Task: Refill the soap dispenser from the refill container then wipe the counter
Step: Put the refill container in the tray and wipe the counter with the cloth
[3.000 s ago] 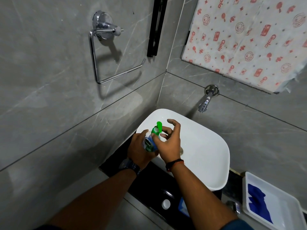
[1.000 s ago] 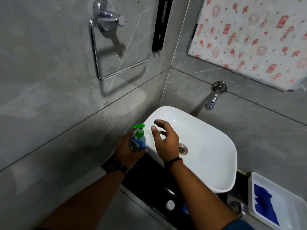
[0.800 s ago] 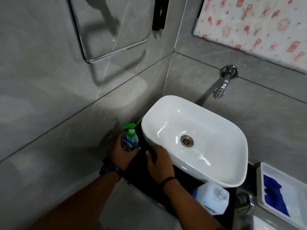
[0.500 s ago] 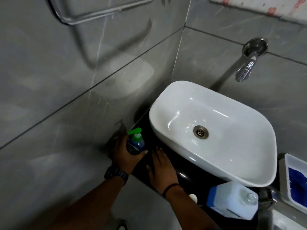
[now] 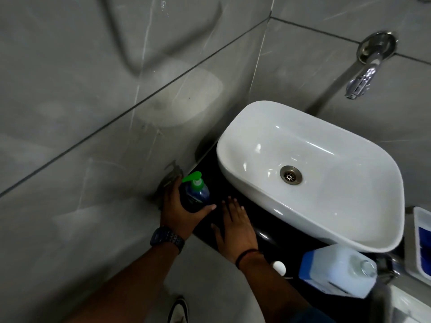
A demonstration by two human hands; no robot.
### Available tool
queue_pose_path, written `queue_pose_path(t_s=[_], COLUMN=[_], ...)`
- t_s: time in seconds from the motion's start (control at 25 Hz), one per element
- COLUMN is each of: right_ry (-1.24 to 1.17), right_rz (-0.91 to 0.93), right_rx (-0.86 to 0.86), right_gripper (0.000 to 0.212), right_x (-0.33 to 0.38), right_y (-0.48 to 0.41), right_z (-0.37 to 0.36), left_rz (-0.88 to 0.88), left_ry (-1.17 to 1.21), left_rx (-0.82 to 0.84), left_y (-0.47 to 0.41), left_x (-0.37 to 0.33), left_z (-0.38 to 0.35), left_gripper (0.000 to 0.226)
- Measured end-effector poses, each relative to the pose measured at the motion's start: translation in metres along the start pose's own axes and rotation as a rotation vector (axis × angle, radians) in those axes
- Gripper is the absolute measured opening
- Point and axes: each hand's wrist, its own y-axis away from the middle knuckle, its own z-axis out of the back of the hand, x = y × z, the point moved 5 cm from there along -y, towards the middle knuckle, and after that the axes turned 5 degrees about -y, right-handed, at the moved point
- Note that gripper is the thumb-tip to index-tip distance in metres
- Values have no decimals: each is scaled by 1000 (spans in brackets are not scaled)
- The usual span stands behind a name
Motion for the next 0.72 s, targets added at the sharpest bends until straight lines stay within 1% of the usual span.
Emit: queue_pose_path(t_s=[0.08, 0.16, 0.32, 0.44, 0.56, 0.64, 0.72], right_ry=[-62, -129, -259, -292, -301, -346, -390], right_rz=[5, 36, 48, 29, -52, -154, -262], right_rx=[-31, -87, -260, -436, -629, -725, -755], right_gripper=[68, 64, 50, 38, 33, 31, 30], right_x=[8, 19, 33, 24, -9, -43, -79], right_y=[1, -2, 4, 22, 56, 88, 122], right_z=[17, 43, 132, 201, 250, 266, 265], left_rz=[-5, -41, -129, -285, -517, -574, -569], left_ry=[2, -1, -48, -134, -213, -198, -223], left_rx=[-18, -66, -158, -174, -65, 87, 314], left_y=[1, -1, -1, -1, 16, 38, 62], left_x=[-10, -24, -79, -133, -176, -186, -183], left_z=[13, 30, 55, 57, 28, -5, -44], left_gripper=[103, 100, 92, 82, 69, 59, 53])
